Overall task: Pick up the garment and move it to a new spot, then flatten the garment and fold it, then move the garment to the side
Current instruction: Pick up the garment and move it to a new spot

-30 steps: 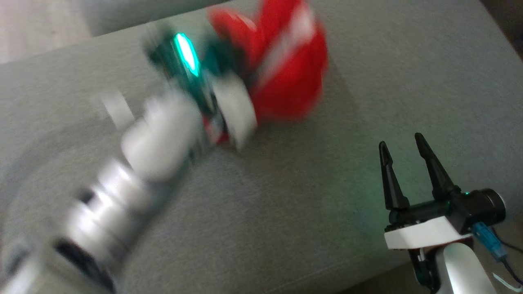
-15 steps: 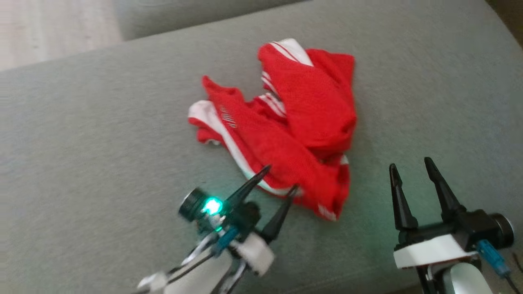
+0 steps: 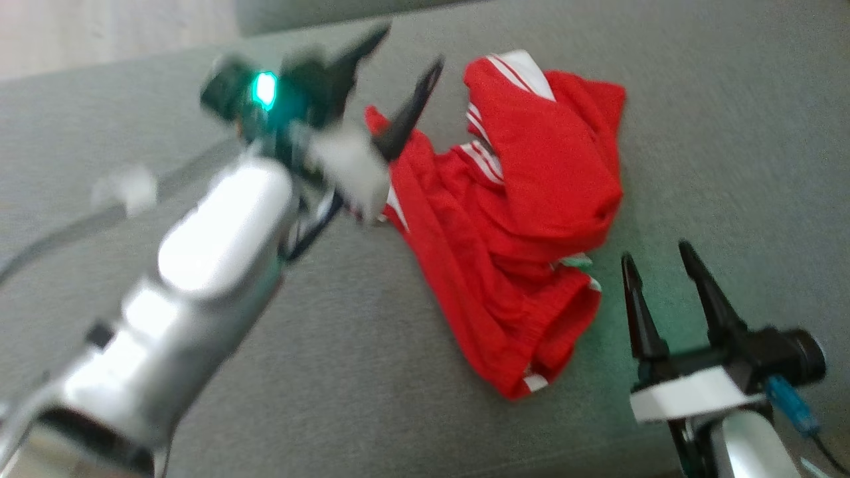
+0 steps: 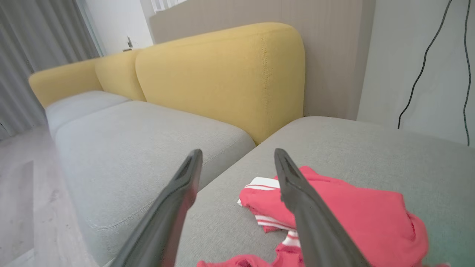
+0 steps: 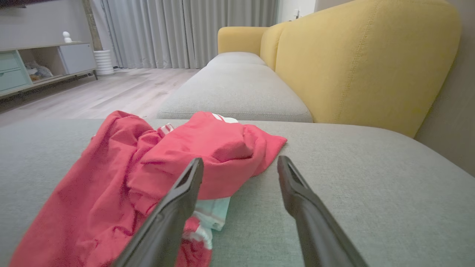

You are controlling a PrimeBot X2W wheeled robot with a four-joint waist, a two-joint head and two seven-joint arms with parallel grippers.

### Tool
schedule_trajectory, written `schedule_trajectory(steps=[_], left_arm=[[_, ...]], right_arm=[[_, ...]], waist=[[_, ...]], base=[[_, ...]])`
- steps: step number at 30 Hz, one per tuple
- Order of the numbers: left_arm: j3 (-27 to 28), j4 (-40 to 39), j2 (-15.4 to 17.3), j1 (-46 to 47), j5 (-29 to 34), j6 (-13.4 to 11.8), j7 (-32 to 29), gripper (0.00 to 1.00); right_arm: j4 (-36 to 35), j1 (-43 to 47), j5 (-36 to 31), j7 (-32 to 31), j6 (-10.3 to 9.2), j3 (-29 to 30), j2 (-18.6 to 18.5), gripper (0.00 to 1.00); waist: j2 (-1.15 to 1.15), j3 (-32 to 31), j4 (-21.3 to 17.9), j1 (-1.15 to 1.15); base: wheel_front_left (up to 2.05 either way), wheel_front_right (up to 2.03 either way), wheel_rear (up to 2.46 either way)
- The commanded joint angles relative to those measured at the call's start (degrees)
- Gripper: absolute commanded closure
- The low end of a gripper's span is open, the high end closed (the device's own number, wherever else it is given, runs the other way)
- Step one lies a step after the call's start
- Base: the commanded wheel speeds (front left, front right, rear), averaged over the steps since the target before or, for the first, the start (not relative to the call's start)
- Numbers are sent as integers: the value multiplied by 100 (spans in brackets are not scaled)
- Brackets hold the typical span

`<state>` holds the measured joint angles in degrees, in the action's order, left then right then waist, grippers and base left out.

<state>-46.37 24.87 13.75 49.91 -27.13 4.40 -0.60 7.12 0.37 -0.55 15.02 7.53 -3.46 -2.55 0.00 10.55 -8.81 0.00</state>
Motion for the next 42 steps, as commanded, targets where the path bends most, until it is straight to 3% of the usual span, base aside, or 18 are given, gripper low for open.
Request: schedule_trajectory(steps=[1,5,11,16,22,23,31,38,42], left_arm=[[207,-27,-27,477,-192,98,-332,0],[-4,525,-273,1178,-773,275,-1463,0],[-115,1514,-441,1831,-1544,305,-2678,0],[-146,1999,-332,1947,-2071,307,-3149,0],[-122,2043,-335,1926,-2700,308,-3322,0],[-227,1964,-281,1959,-2729,308,-3239,100],[-641,1142,-211,2235,-3256,308,-2601,100],[-822,585,7,2552,-3686,308,-1921,100],[-813,401,332,2706,-3902,308,-1427,100]], right_arm=[[-189,-302,15,-2,-4,-164,-33,0],[-180,-491,103,-2,-4,-282,-33,0],[-201,-720,268,-2,-4,-531,-33,0],[-213,-806,433,-2,-4,-696,-33,0],[-212,-812,615,-2,-4,-768,-32,0],[-211,-821,646,-2,-4,-782,-32,0],[-150,-754,539,-2,-4,-670,-32,0],[-87,-565,177,-2,-4,-470,-32,0],[-47,-367,-42,-2,-4,-401,-32,0]], waist=[[0,326,-285,0],[0,695,-661,0],[0,1200,-1283,0],[0,1448,-1693,0],[0,1602,-1896,0],[0,1618,-1918,0],[0,1226,-1556,0],[0,492,-754,0],[0,5,-165,0]], base=[[0,0,0],[0,0,0],[0,0,0],[0,0,0],[0,0,0],[0,0,0],[0,0,0],[0,0,0],[0,0,0]])
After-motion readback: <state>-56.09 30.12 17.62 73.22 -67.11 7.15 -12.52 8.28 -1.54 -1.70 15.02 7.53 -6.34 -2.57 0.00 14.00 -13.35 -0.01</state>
